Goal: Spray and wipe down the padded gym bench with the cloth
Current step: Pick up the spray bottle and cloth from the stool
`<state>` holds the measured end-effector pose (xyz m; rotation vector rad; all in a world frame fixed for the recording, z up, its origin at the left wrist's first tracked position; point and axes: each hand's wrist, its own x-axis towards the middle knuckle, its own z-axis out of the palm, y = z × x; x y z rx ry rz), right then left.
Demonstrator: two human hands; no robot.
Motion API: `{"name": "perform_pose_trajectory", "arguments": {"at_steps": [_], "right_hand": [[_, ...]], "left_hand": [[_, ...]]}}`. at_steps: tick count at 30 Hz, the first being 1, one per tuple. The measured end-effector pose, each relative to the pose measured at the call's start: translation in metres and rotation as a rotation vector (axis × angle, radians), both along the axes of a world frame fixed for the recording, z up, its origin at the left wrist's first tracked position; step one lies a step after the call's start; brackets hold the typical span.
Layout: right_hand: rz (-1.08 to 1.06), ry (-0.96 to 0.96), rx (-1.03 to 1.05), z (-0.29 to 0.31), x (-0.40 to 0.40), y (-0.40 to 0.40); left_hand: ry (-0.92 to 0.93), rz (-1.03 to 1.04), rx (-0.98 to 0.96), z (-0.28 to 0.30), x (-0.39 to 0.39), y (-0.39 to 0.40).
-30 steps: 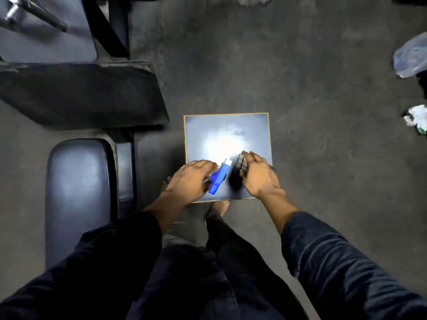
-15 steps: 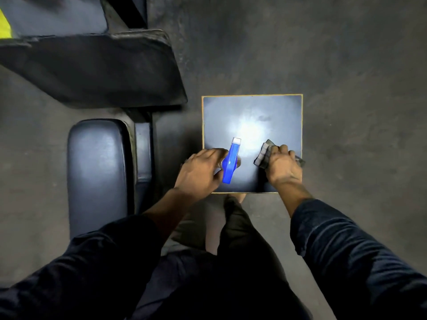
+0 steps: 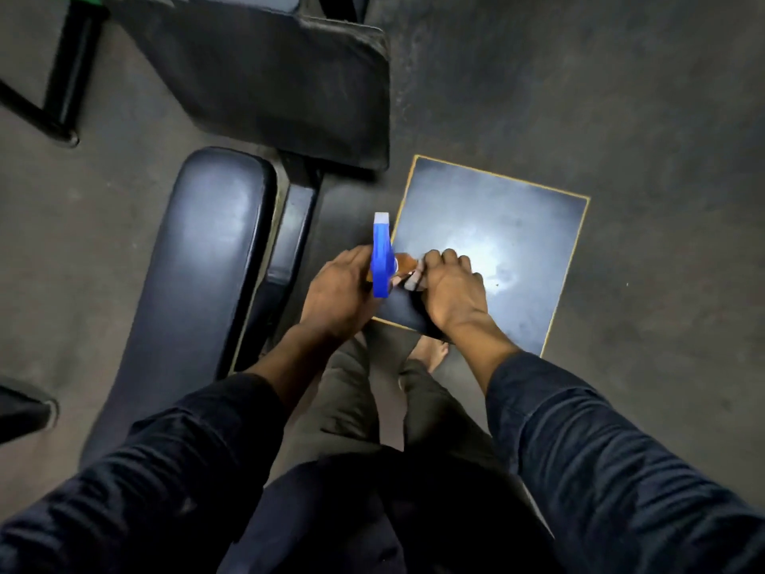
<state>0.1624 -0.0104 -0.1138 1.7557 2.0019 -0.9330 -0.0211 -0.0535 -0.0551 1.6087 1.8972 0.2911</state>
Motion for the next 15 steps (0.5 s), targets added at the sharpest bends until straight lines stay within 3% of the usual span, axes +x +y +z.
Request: {"name": "perform_pose_trajectory", "arguments": {"at_steps": [8, 15], "right_hand": [[0.298, 0.042, 0.047, 0.035, -0.062, 0.002], [0.578, 0.032, 0.111, 0.051, -0.162, -0.02]], "left_hand": [[-0.021, 0.316, 0.024, 0.028, -0.059, -0.062], [0.001, 0.587, 0.014, 0.026, -0.133, -0.129]]}}
